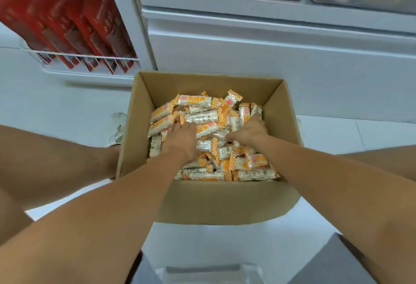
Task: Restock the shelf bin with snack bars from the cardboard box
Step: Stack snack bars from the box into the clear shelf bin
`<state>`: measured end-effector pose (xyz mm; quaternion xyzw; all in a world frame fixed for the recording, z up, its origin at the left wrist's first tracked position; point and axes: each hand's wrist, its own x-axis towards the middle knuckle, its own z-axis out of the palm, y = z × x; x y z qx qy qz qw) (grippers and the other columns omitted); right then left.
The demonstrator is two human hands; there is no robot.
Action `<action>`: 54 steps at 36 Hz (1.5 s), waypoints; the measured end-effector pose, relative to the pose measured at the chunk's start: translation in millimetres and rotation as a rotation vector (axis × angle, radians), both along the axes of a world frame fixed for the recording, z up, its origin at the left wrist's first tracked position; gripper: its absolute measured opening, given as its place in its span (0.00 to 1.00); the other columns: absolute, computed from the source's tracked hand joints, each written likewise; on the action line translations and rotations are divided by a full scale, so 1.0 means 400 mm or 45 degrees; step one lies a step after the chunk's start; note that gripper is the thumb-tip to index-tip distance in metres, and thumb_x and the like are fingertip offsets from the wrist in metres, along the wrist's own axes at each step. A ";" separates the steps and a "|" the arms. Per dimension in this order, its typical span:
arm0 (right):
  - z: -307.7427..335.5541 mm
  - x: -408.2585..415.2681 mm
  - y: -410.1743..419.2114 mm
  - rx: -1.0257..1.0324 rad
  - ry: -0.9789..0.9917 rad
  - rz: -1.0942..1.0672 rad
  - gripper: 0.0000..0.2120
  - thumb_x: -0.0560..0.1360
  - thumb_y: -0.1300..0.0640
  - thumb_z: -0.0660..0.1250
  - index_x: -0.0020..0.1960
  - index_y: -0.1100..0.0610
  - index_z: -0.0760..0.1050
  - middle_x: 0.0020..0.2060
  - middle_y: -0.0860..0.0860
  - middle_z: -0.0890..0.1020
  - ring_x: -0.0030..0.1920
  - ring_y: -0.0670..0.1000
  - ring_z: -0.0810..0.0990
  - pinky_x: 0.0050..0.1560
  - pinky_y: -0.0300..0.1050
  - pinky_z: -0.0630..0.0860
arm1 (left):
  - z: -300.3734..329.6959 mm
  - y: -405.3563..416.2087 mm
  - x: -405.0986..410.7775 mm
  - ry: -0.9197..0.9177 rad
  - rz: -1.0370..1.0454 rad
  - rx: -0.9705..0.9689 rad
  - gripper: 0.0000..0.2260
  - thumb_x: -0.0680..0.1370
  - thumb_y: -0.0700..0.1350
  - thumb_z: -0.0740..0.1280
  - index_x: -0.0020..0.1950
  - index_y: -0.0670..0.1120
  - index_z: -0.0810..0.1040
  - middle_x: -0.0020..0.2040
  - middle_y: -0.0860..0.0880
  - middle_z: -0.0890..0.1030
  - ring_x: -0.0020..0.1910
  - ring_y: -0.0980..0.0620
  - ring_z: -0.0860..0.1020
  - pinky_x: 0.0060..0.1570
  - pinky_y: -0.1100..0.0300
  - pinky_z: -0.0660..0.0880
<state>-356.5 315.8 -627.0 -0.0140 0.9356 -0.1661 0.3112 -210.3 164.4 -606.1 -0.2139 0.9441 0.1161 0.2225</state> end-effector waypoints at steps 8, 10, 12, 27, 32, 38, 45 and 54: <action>0.021 -0.015 -0.020 -0.327 0.028 -0.155 0.39 0.74 0.51 0.70 0.79 0.58 0.56 0.57 0.54 0.75 0.52 0.57 0.76 0.50 0.50 0.77 | -0.021 0.026 -0.052 -0.130 -0.018 0.204 0.29 0.76 0.49 0.73 0.73 0.44 0.65 0.64 0.44 0.76 0.59 0.44 0.78 0.51 0.52 0.77; 0.043 -0.021 -0.032 -0.498 -0.122 -0.271 0.38 0.71 0.56 0.70 0.78 0.56 0.59 0.60 0.55 0.74 0.55 0.58 0.74 0.52 0.51 0.76 | -0.019 0.022 -0.063 -0.142 -0.005 0.261 0.27 0.77 0.50 0.72 0.72 0.44 0.67 0.65 0.44 0.76 0.61 0.44 0.77 0.55 0.52 0.77; 0.057 -0.017 -0.037 -0.649 -0.282 -0.373 0.37 0.67 0.59 0.71 0.74 0.56 0.65 0.58 0.57 0.76 0.53 0.60 0.76 0.45 0.51 0.76 | -0.015 0.021 -0.068 -0.112 0.086 0.333 0.28 0.77 0.51 0.73 0.72 0.43 0.68 0.66 0.43 0.76 0.62 0.43 0.76 0.57 0.52 0.76; 0.081 0.027 0.028 -1.108 -0.706 -0.698 0.29 0.66 0.53 0.78 0.65 0.56 0.77 0.62 0.58 0.81 0.54 0.60 0.84 0.49 0.57 0.83 | 0.039 0.020 -0.047 0.207 1.218 1.603 0.37 0.73 0.56 0.76 0.78 0.44 0.67 0.80 0.45 0.61 0.79 0.44 0.58 0.75 0.43 0.56; 0.112 0.036 0.026 -1.307 -0.791 -0.832 0.18 0.75 0.55 0.74 0.63 0.58 0.78 0.53 0.56 0.84 0.48 0.56 0.84 0.45 0.50 0.83 | 0.070 0.022 -0.042 0.223 1.369 1.787 0.37 0.70 0.59 0.78 0.74 0.45 0.72 0.72 0.44 0.74 0.69 0.46 0.74 0.69 0.44 0.70; 0.128 0.034 0.071 -1.513 -1.024 -0.770 0.30 0.72 0.52 0.73 0.70 0.62 0.73 0.53 0.58 0.82 0.44 0.54 0.83 0.41 0.47 0.81 | 0.087 0.028 -0.060 0.343 1.510 1.833 0.17 0.84 0.53 0.61 0.59 0.41 0.80 0.37 0.47 0.84 0.32 0.52 0.81 0.35 0.57 0.78; 0.130 0.062 0.028 -1.498 -1.124 -0.636 0.27 0.74 0.50 0.71 0.70 0.59 0.74 0.60 0.57 0.79 0.54 0.56 0.81 0.50 0.52 0.81 | 0.084 0.073 -0.073 0.366 1.354 1.509 0.21 0.82 0.61 0.60 0.61 0.46 0.79 0.52 0.45 0.84 0.48 0.47 0.81 0.42 0.53 0.77; 0.116 0.054 0.023 -1.142 -0.971 -0.373 0.14 0.80 0.52 0.64 0.63 0.56 0.77 0.51 0.53 0.84 0.50 0.53 0.82 0.56 0.52 0.77 | 0.059 0.044 -0.044 0.355 1.280 1.770 0.22 0.76 0.57 0.73 0.65 0.46 0.80 0.53 0.46 0.86 0.49 0.47 0.84 0.50 0.51 0.80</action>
